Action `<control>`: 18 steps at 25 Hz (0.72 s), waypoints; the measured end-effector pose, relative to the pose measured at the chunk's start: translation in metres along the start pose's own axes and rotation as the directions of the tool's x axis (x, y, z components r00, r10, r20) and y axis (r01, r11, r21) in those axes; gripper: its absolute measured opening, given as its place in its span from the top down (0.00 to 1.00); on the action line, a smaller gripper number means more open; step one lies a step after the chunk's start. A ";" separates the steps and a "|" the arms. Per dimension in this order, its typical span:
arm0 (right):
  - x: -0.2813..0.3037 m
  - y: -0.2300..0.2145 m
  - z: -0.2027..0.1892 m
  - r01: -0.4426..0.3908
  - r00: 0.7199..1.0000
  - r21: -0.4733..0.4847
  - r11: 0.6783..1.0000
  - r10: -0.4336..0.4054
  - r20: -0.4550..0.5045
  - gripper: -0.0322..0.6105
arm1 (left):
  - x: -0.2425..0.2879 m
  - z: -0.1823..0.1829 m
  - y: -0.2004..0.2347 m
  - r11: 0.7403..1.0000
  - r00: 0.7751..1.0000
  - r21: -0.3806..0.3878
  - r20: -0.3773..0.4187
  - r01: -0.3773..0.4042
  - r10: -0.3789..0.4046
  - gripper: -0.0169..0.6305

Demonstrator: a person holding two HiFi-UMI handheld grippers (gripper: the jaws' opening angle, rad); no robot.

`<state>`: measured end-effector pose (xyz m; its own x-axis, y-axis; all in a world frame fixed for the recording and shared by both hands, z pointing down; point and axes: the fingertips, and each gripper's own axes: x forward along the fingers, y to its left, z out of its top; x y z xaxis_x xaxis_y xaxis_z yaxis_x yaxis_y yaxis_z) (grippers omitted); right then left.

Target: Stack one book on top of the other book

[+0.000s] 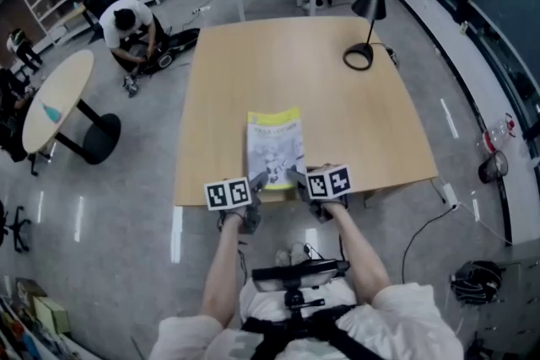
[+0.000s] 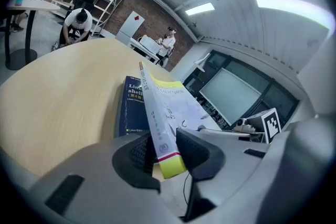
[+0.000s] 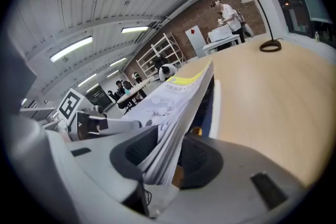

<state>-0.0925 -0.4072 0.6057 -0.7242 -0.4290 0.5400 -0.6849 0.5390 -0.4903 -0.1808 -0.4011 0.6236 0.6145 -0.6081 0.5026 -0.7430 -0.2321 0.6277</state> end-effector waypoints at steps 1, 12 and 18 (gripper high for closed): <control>0.002 -0.005 0.000 0.008 1.000 -0.002 1.000 -0.008 -0.010 0.76 | 0.005 0.000 0.002 1.000 1.000 -0.003 -0.006 -0.003 0.003 0.82; 0.023 -0.025 -0.015 0.049 0.995 -0.067 0.997 -0.055 -0.088 0.75 | 0.026 -0.013 0.023 0.999 0.999 -0.028 -0.032 -0.037 0.036 0.82; 0.032 -0.023 -0.012 0.061 0.993 -0.057 0.997 -0.066 -0.097 0.75 | 0.023 -0.009 0.032 0.998 0.999 -0.051 -0.040 -0.038 0.036 0.82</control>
<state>-0.0983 -0.4244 0.6428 -0.6661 -0.3913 0.6350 -0.7219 0.5526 -0.4166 -0.1878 -0.4159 0.6602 0.5974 -0.5852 0.5483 -0.7515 -0.1699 0.6375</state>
